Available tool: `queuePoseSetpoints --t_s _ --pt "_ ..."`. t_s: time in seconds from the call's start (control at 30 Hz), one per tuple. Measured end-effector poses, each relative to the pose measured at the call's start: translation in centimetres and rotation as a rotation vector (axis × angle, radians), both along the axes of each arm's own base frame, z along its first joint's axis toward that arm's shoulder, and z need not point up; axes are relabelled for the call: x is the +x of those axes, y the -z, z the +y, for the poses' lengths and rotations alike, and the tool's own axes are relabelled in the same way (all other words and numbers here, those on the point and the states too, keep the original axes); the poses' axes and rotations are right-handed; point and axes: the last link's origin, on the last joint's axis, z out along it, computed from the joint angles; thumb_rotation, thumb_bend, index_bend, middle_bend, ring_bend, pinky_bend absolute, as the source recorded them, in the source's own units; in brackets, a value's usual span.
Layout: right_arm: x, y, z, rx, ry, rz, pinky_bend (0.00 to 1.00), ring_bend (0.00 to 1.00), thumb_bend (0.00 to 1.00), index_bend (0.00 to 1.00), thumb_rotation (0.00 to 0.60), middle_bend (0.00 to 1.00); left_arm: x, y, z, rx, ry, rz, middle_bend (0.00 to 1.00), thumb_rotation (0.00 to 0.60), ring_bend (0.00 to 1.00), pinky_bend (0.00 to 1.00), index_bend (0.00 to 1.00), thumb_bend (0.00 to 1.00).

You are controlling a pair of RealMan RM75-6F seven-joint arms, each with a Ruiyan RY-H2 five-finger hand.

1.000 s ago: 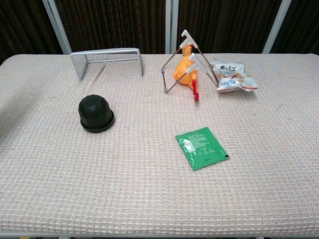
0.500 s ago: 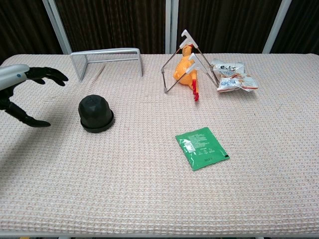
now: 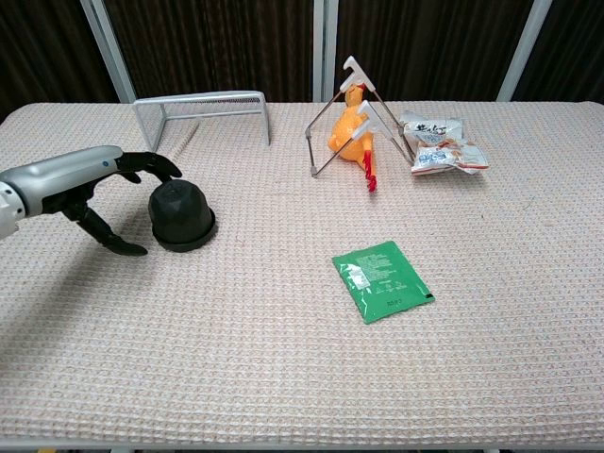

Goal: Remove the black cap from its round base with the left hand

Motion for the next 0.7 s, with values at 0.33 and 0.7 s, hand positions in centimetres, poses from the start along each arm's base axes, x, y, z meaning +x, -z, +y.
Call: queuePoseSetpoints --t_s 0.33,0.7 --pt "-0.7 0.1 0.1 0.008 0.026 0.001 0.00 0.00 0.20 0.00 0.600 0.00 0.6 1.8 1.3 -0.020 -0.003 0.003 0.20 0.600 0.07 0.17 0.16 0.04" --pt "-1.1 0.2 0.1 0.011 0.038 -0.002 0.00 0.00 0.20 0.00 0.600 0.00 0.3 2.6 2.0 -0.015 -0.021 0.017 0.24 0.600 0.07 0.19 0.16 0.04"
